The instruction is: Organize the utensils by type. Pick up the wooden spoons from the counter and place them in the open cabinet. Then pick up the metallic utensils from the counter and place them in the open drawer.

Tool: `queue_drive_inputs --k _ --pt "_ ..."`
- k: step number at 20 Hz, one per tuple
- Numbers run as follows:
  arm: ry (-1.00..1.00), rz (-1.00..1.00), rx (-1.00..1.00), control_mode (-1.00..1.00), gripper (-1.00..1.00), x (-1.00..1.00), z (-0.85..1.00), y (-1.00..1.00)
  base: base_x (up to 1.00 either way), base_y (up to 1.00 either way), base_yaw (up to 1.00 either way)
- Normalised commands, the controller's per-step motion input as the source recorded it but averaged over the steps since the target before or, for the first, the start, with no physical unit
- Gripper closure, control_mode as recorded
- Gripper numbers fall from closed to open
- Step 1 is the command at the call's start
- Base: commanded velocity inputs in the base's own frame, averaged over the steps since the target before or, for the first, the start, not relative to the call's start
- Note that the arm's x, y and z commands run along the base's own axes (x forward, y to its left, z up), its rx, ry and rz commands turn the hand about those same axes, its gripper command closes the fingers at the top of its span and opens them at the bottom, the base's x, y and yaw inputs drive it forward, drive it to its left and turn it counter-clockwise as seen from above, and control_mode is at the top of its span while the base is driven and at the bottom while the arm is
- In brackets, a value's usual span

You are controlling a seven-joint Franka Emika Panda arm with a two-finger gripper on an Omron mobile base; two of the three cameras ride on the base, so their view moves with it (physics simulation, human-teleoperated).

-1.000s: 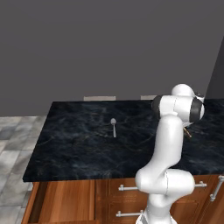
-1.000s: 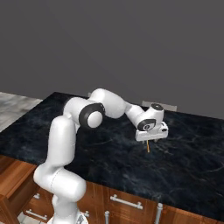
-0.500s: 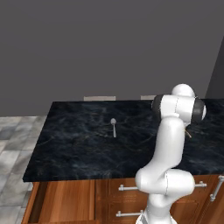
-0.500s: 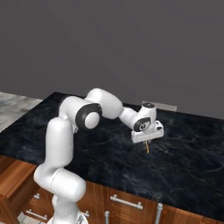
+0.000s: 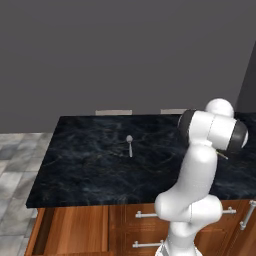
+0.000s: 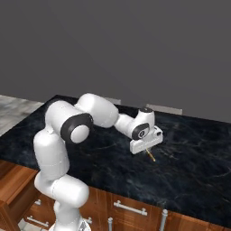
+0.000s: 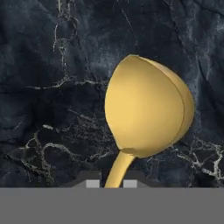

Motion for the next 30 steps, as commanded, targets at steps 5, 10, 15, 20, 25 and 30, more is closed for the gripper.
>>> queue_drive_inputs --k 5,10,15,20,25,30 --pt "0.13 0.17 0.0 -1.0 1.0 -0.52 0.7 0.3 0.0 0.0 0.0" --pt "0.05 0.02 0.0 -1.0 1.0 -0.59 0.64 0.35 0.0 0.0 0.0" --pt "0.0 0.0 0.0 -1.0 1.0 -0.56 0.46 0.4 0.0 0.0 0.0" --pt "0.0 0.0 0.0 -1.0 1.0 -0.49 0.27 0.42 0.0 0.0 0.0" --pt "0.0 0.0 -0.01 -1.0 1.0 -0.36 0.06 0.38 0.0 0.0 0.0" --pt "0.03 0.0 0.0 -1.0 1.0 -0.24 0.01 0.14 0.0 0.0 0.0"
